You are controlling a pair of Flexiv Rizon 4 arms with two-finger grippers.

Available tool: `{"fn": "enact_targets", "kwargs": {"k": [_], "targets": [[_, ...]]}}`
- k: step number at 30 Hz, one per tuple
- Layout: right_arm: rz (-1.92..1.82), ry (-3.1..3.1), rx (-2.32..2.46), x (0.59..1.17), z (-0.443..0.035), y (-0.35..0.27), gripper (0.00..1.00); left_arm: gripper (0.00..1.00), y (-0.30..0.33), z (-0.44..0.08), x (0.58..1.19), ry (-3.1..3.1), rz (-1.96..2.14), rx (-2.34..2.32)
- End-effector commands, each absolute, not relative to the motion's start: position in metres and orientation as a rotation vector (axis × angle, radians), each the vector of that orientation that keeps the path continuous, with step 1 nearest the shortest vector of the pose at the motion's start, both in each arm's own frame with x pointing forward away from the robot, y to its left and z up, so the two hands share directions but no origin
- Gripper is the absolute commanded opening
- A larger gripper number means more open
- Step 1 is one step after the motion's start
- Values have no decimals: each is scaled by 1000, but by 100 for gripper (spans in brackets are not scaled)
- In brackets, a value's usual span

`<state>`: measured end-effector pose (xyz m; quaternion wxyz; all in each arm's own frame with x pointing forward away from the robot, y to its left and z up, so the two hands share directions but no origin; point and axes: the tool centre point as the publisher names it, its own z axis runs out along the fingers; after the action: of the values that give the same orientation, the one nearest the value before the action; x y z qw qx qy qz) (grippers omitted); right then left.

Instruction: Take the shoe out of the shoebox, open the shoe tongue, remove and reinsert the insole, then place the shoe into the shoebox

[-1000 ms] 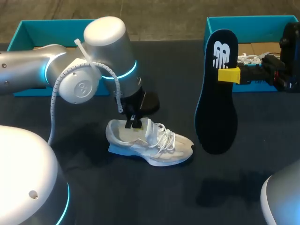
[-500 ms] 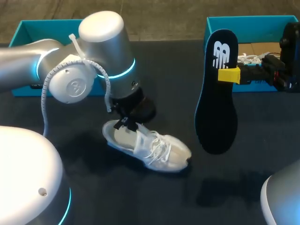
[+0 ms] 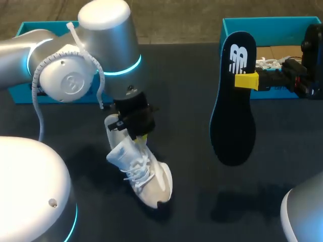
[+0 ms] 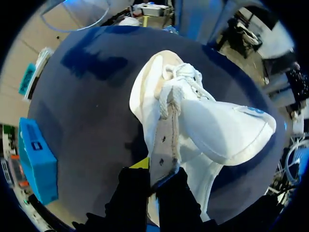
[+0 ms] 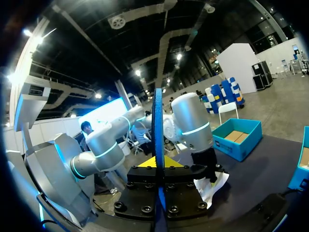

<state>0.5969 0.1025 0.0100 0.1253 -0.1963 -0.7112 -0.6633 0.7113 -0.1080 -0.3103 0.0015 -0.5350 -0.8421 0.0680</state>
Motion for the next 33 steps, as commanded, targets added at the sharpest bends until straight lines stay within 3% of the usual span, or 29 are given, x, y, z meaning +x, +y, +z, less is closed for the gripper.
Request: {"fn": "enact_targets", "kwargs": {"k": [1, 21, 33], "targets": [[-1934, -2071, -572, 597, 9, 104, 0, 0, -104, -306, 691, -2560, 177, -1844], [-1934, -2071, -572, 597, 9, 104, 0, 0, -120, -330, 637, -2313, 147, -2061], [-1934, -2071, -572, 597, 9, 104, 0, 0, -144, -355, 640, -2315, 150, -2065]]}}
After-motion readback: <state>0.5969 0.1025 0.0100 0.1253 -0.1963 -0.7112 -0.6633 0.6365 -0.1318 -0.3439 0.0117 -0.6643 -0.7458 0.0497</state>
